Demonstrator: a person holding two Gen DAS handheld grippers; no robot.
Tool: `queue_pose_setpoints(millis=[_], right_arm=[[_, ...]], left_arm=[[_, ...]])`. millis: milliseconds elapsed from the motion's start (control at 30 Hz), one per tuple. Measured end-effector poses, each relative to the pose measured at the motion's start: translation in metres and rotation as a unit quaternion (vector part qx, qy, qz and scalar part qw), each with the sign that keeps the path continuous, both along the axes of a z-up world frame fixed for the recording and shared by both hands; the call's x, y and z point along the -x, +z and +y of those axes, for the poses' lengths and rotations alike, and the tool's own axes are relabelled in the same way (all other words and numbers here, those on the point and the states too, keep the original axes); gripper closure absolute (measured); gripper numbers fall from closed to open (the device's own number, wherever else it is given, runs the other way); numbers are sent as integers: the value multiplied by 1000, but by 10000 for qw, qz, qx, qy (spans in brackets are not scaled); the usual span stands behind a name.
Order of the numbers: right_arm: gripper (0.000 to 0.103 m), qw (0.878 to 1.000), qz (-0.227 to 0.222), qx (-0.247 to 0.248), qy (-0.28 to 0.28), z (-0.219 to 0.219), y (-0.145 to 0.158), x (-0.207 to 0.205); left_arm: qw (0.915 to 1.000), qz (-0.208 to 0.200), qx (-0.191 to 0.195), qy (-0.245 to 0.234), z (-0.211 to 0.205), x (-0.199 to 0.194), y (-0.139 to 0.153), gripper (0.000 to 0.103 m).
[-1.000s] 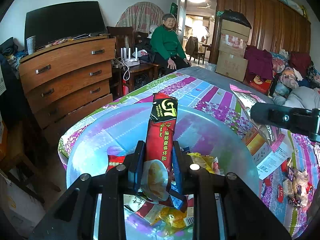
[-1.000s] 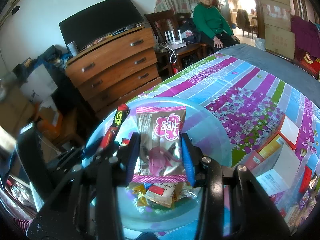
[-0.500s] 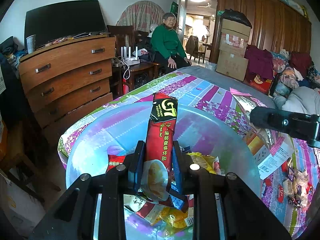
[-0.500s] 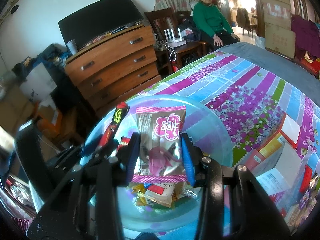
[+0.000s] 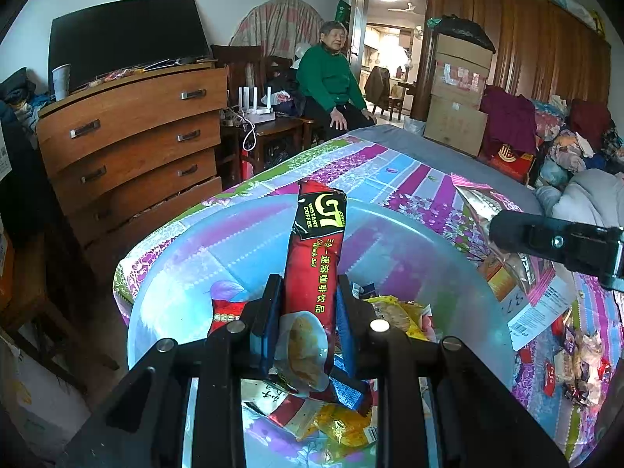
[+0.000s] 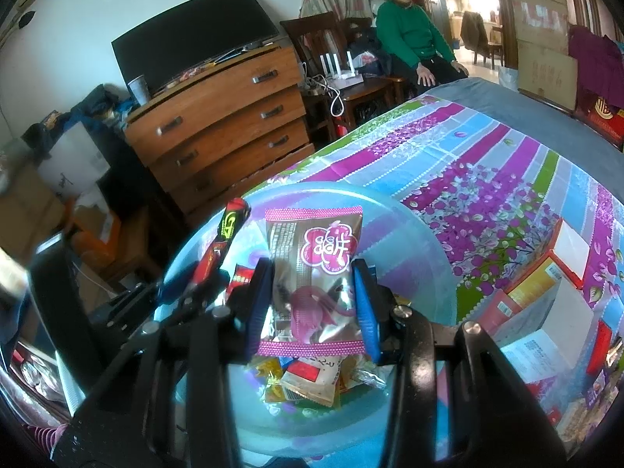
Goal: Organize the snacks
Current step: 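Hold the pink and red GT packets above the clear bin with both tools, then open both tools to drop the packets into the clear bin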
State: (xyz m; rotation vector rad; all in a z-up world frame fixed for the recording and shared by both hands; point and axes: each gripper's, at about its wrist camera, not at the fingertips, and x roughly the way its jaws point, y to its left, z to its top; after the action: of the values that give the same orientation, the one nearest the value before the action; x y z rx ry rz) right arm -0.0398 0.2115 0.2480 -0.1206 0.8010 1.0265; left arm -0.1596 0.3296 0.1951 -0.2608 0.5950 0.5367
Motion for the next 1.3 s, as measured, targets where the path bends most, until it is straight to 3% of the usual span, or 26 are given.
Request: queue_pose_setpoints(millis=[1000, 1033, 1067, 1133, 1167, 1300], right_arm=[[58, 9998, 187, 34, 90, 10, -6, -3], [51, 9997, 194, 49, 101, 11, -7, -2], [39, 9998, 171, 53, 90, 11, -7, 0], [30, 9999, 133, 40, 62, 9, -7, 4], [30, 9999, 129, 34, 58, 8, -7, 5], [30, 10000, -23, -53, 67, 1, 1, 13]], left_arm=[[9998, 143, 137, 25, 2, -1, -2, 76], [9998, 173, 137, 18, 2, -2, -2, 73], [9997, 202, 128, 14, 1, -3, -2, 62], [9996, 269, 40, 34, -1, -4, -3, 38], [9996, 283, -33, 80, -2, -5, -2, 31], [9993, 310, -124, 165, -6, -3, -1, 28]])
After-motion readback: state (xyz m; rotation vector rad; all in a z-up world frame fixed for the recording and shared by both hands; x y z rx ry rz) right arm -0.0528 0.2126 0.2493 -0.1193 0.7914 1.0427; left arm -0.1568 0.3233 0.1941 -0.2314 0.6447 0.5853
